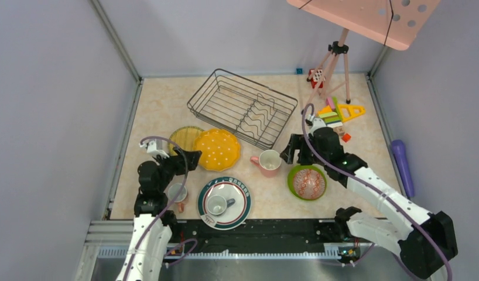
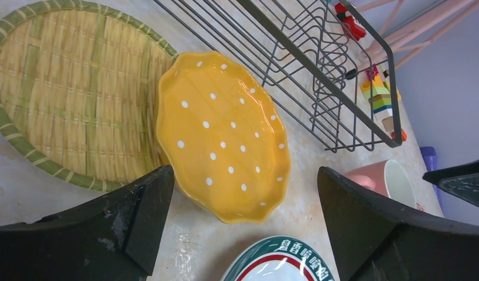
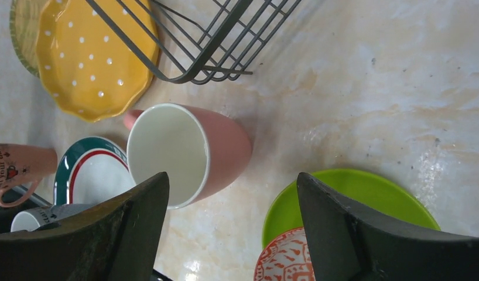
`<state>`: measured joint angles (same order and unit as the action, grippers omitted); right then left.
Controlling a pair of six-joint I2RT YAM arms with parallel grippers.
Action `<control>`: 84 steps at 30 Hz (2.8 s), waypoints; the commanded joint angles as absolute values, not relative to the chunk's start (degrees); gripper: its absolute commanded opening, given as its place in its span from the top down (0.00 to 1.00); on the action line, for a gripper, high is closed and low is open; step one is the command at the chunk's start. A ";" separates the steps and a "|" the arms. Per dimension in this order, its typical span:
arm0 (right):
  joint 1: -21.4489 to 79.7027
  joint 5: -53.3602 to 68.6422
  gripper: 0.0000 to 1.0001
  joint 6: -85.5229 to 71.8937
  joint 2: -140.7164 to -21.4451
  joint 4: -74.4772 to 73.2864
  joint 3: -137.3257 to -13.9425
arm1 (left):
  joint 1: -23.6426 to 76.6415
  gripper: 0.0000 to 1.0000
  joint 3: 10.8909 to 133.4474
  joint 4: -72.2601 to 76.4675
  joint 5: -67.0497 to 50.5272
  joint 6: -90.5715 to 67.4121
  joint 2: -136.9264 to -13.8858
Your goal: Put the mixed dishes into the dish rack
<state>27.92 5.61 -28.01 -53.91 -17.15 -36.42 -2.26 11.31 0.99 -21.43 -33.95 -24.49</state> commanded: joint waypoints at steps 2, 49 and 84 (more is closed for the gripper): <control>34.08 -1.61 0.23 -27.31 -59.86 -17.16 -42.63 | -2.41 0.03 10.87 7.19 -25.09 -35.05 -26.08; 41.02 4.39 1.00 -13.13 -49.23 24.24 -34.19 | -2.35 0.11 28.67 -13.66 -43.96 -86.68 -39.28; 41.84 29.17 1.00 -11.13 -76.73 74.77 -43.13 | 24.41 0.36 43.30 -1.04 -31.90 -104.94 -46.18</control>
